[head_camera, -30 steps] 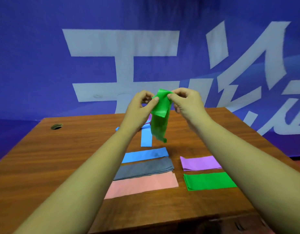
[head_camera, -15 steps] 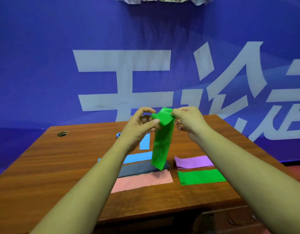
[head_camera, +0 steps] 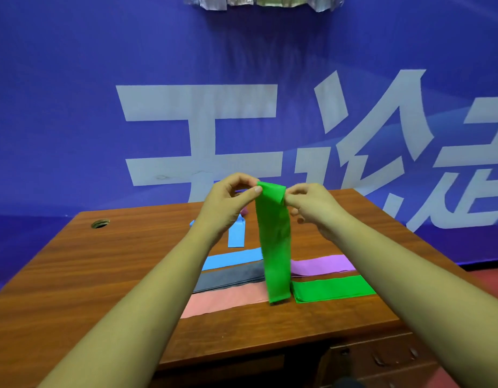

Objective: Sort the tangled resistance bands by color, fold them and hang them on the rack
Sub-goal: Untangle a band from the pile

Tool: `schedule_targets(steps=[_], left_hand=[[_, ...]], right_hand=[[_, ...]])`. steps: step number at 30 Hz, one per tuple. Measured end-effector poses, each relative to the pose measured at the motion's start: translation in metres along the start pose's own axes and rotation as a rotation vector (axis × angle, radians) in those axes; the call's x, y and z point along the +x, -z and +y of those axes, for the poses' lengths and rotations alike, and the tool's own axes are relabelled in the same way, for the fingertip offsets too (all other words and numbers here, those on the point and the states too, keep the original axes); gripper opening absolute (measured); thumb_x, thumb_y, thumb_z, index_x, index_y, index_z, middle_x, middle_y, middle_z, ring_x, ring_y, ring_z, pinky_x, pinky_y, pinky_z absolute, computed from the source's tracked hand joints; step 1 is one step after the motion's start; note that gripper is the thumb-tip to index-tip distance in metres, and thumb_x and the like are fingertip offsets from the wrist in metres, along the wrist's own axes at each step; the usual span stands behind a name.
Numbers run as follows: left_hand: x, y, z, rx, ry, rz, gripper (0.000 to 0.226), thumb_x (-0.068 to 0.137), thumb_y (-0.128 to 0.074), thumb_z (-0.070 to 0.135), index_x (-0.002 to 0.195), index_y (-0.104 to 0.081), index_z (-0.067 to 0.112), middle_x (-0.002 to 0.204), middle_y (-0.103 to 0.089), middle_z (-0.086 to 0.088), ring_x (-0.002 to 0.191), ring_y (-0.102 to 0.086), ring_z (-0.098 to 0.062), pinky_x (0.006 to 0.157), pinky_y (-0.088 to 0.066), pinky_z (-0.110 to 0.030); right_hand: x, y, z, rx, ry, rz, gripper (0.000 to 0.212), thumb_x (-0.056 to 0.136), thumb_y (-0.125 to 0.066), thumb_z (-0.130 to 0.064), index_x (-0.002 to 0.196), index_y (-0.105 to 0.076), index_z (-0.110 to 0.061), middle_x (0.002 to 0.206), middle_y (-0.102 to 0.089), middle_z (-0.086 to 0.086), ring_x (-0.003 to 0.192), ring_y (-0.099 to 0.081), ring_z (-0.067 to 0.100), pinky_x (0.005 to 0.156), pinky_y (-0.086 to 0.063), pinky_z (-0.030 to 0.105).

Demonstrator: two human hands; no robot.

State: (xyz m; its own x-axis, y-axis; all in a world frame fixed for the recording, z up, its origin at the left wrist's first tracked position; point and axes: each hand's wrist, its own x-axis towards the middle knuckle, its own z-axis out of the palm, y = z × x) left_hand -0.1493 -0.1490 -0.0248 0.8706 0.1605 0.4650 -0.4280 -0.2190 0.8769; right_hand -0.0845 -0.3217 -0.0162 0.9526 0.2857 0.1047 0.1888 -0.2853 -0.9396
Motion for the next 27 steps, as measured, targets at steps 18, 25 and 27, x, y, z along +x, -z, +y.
schedule_targets(steps=[18, 25, 27], left_hand=[[-0.012, -0.029, -0.04, -0.03, 0.215, -0.313, 0.025, 0.09, -0.064, 0.005, 0.116, -0.062, 0.008, 0.087, -0.074, 0.007, 0.081, -0.068, -0.005, 0.074, -0.052, -0.02], [-0.038, -0.053, -0.078, -0.054, 0.37, -0.423, 0.012, 0.086, -0.073, 0.02, 0.097, -0.074, 0.02, 0.096, -0.075, 0.005, 0.088, -0.065, -0.007, 0.081, -0.048, -0.023], [-0.042, -0.059, -0.087, -0.067, 0.403, -0.434, 0.01, 0.085, -0.073, 0.019, 0.095, -0.074, 0.02, 0.094, -0.074, 0.005, 0.087, -0.065, -0.007, 0.081, -0.048, -0.025]], right_hand=[[0.008, 0.012, -0.021, 0.096, 0.256, -0.114, 0.005, 0.085, -0.068, -0.003, 0.089, -0.066, -0.006, 0.082, -0.064, 0.008, 0.083, -0.061, 0.021, 0.071, -0.051, 0.038], [0.016, 0.044, -0.004, 0.186, 0.095, 0.014, 0.009, 0.084, -0.069, -0.004, 0.093, -0.067, -0.002, 0.087, -0.067, 0.013, 0.085, -0.067, 0.024, 0.076, -0.058, 0.04], [0.017, 0.054, 0.006, 0.228, 0.037, 0.06, 0.008, 0.085, -0.068, -0.004, 0.093, -0.066, -0.003, 0.086, -0.067, 0.014, 0.08, -0.065, 0.023, 0.056, -0.053, 0.026]])
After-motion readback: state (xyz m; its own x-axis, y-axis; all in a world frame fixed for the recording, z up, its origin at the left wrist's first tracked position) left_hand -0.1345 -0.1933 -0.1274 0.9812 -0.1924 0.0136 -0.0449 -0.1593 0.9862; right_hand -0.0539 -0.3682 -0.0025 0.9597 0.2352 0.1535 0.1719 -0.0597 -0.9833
